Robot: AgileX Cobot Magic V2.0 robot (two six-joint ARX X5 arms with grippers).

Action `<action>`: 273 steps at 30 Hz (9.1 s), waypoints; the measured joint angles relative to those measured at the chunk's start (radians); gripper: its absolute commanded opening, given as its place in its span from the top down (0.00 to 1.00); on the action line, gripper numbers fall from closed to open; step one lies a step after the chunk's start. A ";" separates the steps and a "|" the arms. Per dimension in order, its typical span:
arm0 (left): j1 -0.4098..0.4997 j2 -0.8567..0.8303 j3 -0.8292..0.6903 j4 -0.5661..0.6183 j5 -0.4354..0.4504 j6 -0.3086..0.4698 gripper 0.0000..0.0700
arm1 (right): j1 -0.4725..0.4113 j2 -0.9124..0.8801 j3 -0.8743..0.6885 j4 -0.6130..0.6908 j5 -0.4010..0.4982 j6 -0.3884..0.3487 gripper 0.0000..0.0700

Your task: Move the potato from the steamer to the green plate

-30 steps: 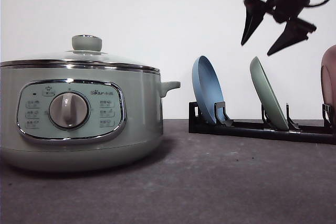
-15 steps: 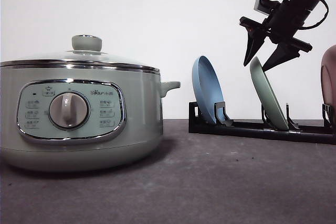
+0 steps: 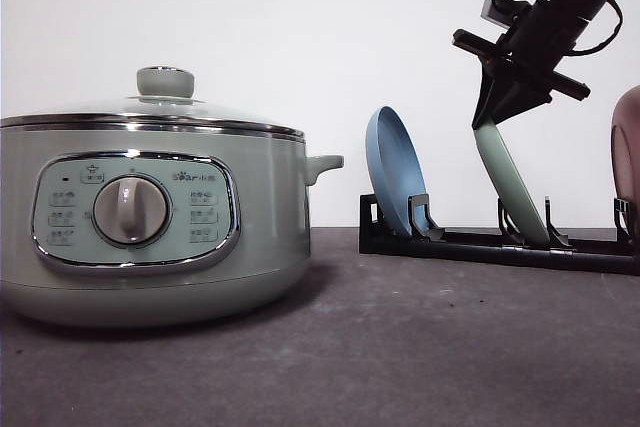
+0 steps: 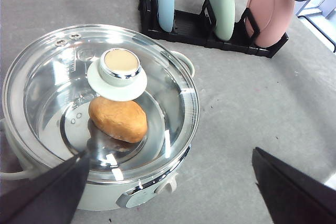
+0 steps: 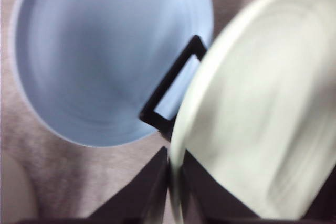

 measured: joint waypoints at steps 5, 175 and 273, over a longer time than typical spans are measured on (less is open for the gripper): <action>0.000 0.000 0.000 0.000 0.000 0.000 0.10 | 0.000 0.000 0.000 0.008 -0.018 0.019 0.99; -0.231 0.786 0.622 -0.231 -0.353 -0.049 0.10 | 0.636 -0.680 -0.381 -0.219 -0.121 -0.206 0.53; 0.081 0.661 0.623 -0.325 -0.603 0.000 1.00 | 0.634 -0.680 -0.381 -0.231 -0.098 -0.202 0.52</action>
